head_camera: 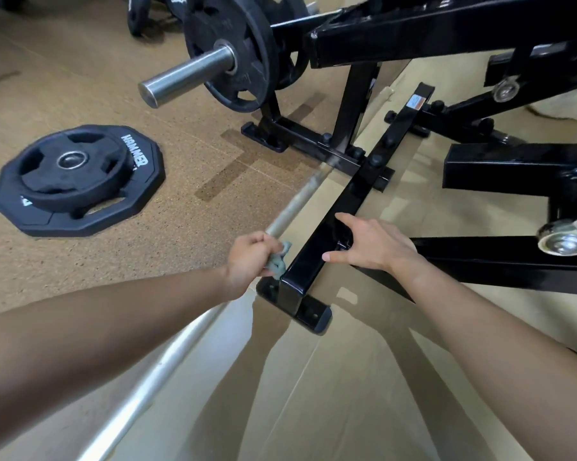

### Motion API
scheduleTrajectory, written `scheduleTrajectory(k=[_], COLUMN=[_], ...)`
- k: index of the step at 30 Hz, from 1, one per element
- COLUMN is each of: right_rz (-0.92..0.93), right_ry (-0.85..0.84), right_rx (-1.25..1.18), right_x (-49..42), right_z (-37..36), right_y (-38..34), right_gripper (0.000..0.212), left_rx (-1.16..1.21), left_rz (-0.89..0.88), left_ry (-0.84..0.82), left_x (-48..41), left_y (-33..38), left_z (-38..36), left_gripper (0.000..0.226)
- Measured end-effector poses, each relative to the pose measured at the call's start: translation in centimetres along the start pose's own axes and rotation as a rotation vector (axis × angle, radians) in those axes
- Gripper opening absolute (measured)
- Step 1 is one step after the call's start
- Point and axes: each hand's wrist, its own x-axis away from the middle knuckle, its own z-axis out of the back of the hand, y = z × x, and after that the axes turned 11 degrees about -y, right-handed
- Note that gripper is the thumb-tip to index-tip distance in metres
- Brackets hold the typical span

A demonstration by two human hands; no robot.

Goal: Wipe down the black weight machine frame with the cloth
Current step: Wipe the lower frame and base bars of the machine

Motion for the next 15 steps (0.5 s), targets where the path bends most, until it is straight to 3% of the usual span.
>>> scheduleTrajectory(k=[7, 11, 15], right_rz=[-0.022, -0.042, -0.027], right_ry=[-0.012, -0.039, -0.028], right_rx=[-0.021, -0.024, -0.044], right_x=[-0.2, 0.3, 0.9], right_z=[0.7, 0.0, 0.1], right_y=[-0.4, -0.5, -0.4], right_gripper=[0.103, 0.104, 0.087], left_rx=[-0.409, -0.604, -0.502], left_rz=[-0.106, -0.053, -0.047], left_ry=[-0.129, -0.233, -0.250], left_x=[-0.2, 1.4, 3.0], left_y=[1.2, 2.5, 4.8], left_z=[-1.0, -0.7, -0.3], left_gripper=[0.003, 0.011, 0.005])
